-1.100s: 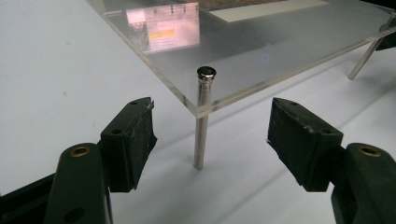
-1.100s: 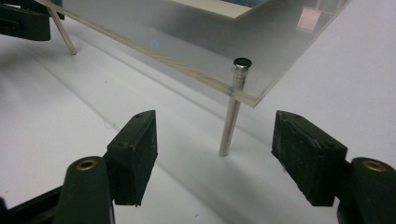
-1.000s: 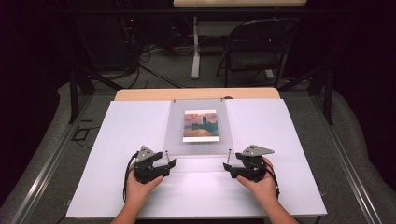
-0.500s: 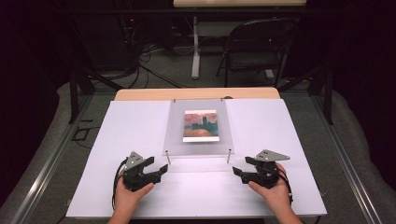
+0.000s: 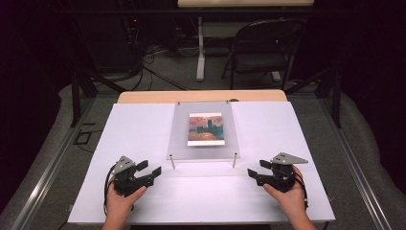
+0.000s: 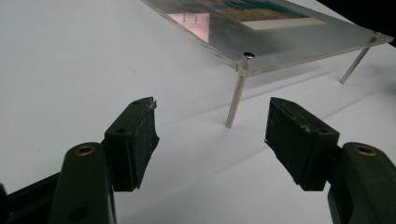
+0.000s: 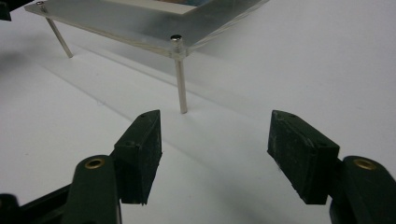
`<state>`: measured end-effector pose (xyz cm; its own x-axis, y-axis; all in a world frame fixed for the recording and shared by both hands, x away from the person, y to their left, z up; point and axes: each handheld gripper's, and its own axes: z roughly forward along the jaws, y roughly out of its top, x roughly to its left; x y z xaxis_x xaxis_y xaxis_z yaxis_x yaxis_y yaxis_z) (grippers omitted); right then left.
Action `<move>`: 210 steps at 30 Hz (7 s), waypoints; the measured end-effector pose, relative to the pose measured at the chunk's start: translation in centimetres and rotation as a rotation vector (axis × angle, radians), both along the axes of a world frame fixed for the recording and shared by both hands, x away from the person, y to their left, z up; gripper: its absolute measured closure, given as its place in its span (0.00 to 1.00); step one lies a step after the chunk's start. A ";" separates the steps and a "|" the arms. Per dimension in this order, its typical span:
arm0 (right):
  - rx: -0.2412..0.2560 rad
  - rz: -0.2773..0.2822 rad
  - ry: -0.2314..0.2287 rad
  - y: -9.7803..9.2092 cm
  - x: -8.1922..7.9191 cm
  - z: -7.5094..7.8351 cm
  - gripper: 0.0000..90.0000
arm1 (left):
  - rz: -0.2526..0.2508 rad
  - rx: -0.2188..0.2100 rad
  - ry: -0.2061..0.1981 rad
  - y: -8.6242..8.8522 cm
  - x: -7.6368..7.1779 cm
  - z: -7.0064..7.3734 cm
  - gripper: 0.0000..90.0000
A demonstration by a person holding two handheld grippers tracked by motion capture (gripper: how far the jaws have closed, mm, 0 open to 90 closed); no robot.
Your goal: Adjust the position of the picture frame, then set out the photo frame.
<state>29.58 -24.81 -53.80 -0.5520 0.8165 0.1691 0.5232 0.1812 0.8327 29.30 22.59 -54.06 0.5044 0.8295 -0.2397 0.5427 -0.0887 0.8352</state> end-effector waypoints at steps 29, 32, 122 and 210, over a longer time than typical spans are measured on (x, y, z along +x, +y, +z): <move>0.007 -0.049 0.075 -1.2 4.0 2.0 0.39 | 0.008 -0.037 0.017 0.7 5.3 3.7 0.37; -0.006 -0.044 0.083 -1.0 4.7 2.4 0.39 | 0.004 -0.034 0.024 0.5 6.0 4.3 0.37; -0.027 -0.136 0.177 6.7 21.6 2.3 0.39 | 0.099 0.045 0.212 -7.0 22.1 2.6 0.37; 0.114 -0.150 0.372 7.7 22.3 -0.3 0.28 | 0.099 -0.099 0.439 -7.7 22.4 -0.2 0.29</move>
